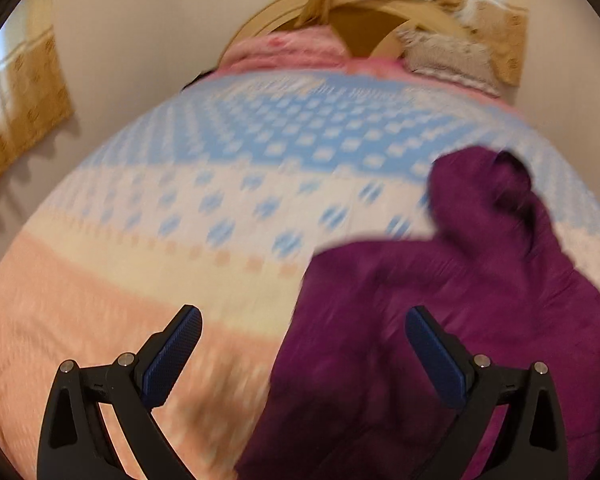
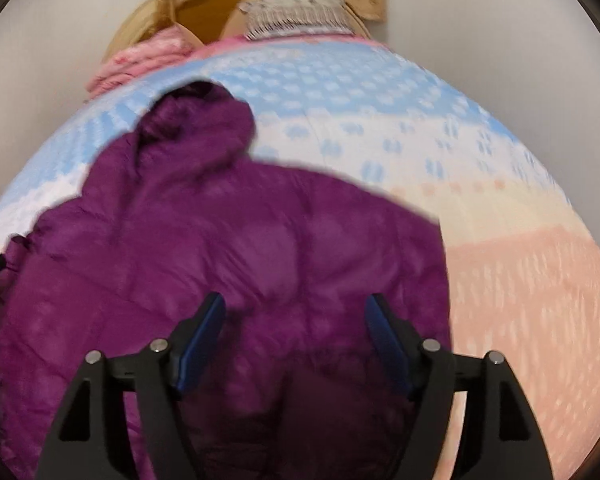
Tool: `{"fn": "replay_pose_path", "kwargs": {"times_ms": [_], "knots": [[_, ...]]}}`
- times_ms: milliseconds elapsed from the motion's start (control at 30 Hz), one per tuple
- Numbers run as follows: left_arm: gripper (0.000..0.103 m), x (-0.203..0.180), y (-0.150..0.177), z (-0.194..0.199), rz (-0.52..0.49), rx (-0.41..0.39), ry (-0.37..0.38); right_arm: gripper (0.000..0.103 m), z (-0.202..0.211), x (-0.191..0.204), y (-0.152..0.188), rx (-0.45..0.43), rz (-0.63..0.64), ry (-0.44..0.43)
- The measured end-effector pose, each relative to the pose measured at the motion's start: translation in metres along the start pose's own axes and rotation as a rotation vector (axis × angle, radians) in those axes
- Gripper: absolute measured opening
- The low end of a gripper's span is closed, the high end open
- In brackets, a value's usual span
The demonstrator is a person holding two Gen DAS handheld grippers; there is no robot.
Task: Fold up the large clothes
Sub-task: 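Lift the jacket hem with the right tool and fold it toward the hood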
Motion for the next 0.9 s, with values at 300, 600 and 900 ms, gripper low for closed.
{"fn": "replay_pose_path", "kwargs": {"times_ms": [300,600,900], "knots": [[0.102,-0.065,-0.084,-0.085,-0.107,0.012,0.050,0.087,-0.068,0.014,-0.085,-0.018,0.047,-0.056],[0.102,-0.098,-0.106,-0.180,-0.049,0.100,0.084,0.087,-0.150,0.027,-0.132,-0.032,0.037,-0.094],[0.055,-0.136,-0.084,-0.223,-0.090,0.201,0.226,0.062,-0.210,0.033,-0.119,0.103,0.026,-0.175]]}}
Point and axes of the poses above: each gripper's, at about its wrist camera, not at the fingertips, and z roughly against the way its jaws point, x to its left, y to its underside, the point moved 5 cm from there along -z, roughly the way its jaws point, and after that the axes turned 9 degrees about -x, right-handed, at the moved point
